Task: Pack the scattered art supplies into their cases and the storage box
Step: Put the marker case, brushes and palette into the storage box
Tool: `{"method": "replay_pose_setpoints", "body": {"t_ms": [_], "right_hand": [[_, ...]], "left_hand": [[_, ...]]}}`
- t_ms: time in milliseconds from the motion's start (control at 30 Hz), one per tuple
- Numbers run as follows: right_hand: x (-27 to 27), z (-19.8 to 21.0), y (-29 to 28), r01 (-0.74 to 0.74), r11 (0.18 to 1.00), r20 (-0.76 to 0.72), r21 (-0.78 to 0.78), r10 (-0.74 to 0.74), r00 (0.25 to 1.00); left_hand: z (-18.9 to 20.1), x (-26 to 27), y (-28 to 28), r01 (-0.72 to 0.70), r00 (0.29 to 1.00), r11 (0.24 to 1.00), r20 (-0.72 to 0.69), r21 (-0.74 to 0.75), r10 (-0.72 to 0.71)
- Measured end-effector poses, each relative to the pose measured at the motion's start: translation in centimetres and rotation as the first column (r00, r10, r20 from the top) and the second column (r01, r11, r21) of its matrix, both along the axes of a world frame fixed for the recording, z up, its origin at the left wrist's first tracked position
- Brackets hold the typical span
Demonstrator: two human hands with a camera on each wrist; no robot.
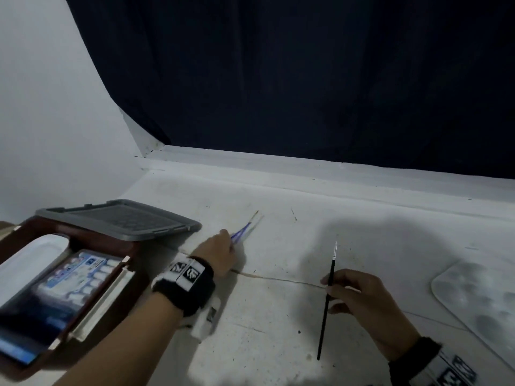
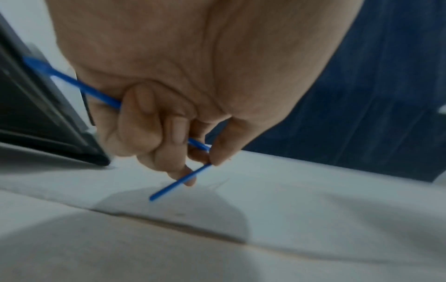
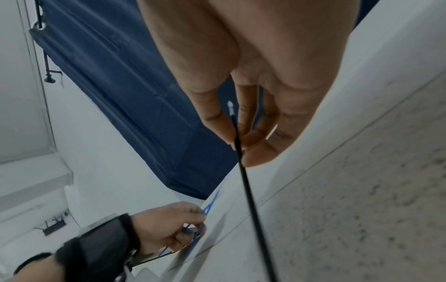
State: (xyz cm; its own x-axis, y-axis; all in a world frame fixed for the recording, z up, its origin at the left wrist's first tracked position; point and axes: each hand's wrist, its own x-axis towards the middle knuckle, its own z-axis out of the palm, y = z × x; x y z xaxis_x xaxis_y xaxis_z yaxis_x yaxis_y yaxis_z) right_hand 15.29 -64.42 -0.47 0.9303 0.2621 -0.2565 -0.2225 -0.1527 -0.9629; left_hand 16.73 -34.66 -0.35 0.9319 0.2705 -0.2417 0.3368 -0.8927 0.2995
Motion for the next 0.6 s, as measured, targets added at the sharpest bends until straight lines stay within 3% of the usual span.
{"method": "replay_pose_setpoints", "body": {"t_ms": [100, 167, 300, 467, 600], "right_hand": [[-1.0, 0.3, 1.3, -0.015, 0.998, -0.042, 0.059, 0.017, 0.999], [-1.9, 0.3, 2.3, -0.029, 0.997, -0.057, 0.076, 0.033, 0.998], [-4.0, -0.3, 4.1, -0.066, 0.994, -0.088, 0.09, 0.073, 0.993], [-6.1, -1.0, 5.0, -0.07, 0.991, -0.145, 0.112, 0.086, 0.986], [-7.1, -1.1, 4.9, -0.049, 0.994, -0.108, 0.099, 0.06, 0.992]], "left_hand": [[-0.2, -4.8, -3.3, 0.097, 0.979, 0.907, 0.205, -0.41, -0.011], [-0.9, -7.8, -5.7, 0.139, 0.967, 0.829, 0.256, -0.541, 0.006], [-2.1, -11.7, -8.6, 0.205, 0.968, 0.804, 0.238, -0.558, -0.081], [-2.8, -13.3, -9.5, 0.278, 0.955, 0.881, 0.206, -0.382, -0.212], [-2.3, -13.9, -10.6, 0.267, 0.962, 0.891, 0.164, -0.368, -0.22]]}}
